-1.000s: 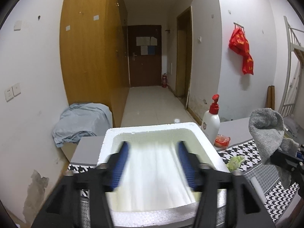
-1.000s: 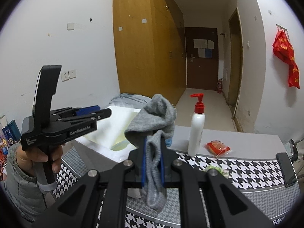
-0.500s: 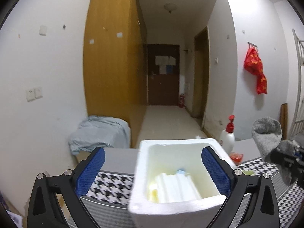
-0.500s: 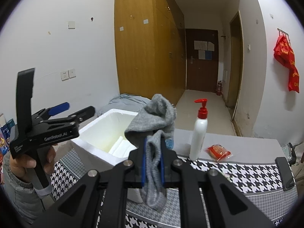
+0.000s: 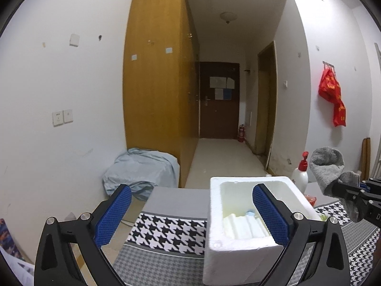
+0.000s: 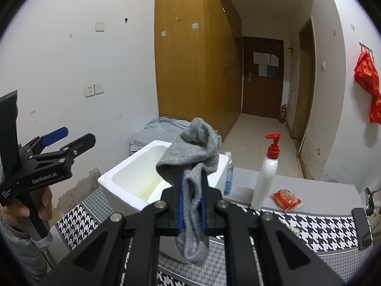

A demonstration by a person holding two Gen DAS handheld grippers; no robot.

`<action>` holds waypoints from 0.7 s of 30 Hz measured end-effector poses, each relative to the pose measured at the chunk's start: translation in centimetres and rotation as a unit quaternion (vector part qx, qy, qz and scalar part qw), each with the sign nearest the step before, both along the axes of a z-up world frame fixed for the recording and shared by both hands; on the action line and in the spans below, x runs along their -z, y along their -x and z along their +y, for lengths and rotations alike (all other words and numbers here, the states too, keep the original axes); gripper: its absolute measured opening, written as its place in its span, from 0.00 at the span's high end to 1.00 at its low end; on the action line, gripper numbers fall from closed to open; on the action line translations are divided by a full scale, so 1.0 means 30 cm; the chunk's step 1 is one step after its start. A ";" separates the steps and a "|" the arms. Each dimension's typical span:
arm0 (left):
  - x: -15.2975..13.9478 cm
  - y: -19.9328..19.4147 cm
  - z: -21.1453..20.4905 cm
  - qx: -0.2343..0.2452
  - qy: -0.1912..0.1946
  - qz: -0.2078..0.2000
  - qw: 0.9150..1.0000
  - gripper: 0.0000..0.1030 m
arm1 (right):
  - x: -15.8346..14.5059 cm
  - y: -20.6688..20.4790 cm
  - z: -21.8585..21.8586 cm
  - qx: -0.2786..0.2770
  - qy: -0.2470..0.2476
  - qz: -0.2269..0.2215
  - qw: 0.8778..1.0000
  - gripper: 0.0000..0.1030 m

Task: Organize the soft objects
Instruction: 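Lower the grey sock into the foam box and open the right gripper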

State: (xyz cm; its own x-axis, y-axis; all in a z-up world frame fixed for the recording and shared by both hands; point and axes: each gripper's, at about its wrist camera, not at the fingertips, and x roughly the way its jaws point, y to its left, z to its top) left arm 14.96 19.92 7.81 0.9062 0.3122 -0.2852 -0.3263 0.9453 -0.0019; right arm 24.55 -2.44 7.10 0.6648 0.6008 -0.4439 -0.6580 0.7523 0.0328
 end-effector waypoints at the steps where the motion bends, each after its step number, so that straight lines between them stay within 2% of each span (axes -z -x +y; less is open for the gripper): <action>1: 0.002 0.008 0.005 -0.003 0.000 0.000 1.000 0.01 | -0.002 0.000 0.008 -0.003 0.001 -0.001 1.000 0.86; 13: 0.005 0.048 0.022 -0.012 -0.006 0.003 1.000 0.01 | -0.005 -0.013 0.103 -0.020 0.013 -0.007 1.000 0.86; 21: 0.020 0.077 0.042 -0.014 0.010 0.003 1.000 0.01 | 0.011 -0.033 0.162 -0.023 0.014 0.002 1.000 0.86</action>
